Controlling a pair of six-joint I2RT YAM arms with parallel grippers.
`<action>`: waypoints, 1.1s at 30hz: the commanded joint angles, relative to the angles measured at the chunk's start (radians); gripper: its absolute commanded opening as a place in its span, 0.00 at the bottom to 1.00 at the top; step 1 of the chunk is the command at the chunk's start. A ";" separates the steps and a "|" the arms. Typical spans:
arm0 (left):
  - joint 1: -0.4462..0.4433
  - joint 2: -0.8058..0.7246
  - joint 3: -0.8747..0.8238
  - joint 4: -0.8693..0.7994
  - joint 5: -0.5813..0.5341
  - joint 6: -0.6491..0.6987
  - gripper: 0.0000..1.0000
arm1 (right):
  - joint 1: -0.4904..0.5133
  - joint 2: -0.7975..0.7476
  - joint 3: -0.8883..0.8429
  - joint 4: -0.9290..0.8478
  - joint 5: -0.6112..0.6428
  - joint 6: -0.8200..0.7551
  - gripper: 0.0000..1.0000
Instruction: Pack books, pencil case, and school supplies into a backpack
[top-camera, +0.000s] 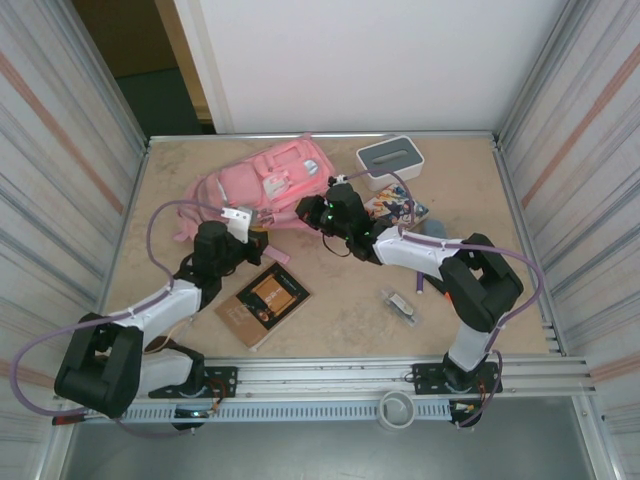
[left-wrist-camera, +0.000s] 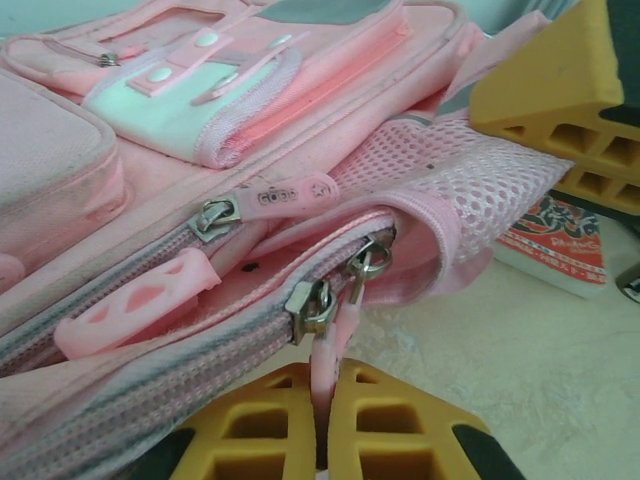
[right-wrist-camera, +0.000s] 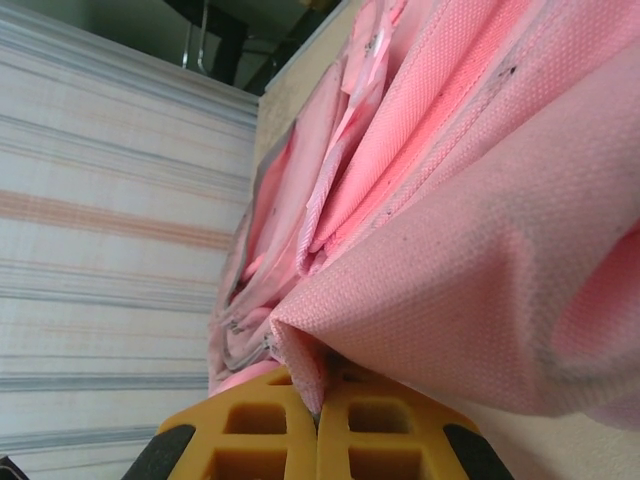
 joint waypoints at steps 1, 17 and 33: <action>0.035 0.017 0.050 -0.020 0.012 0.001 0.00 | -0.023 -0.084 -0.034 0.008 0.127 -0.049 0.00; 0.000 0.192 0.157 -0.043 0.075 0.029 0.02 | 0.024 -0.144 -0.141 -0.006 0.280 -0.086 0.00; 0.005 0.241 0.172 -0.052 0.079 0.014 0.15 | 0.018 -0.104 -0.098 -0.002 0.233 -0.084 0.00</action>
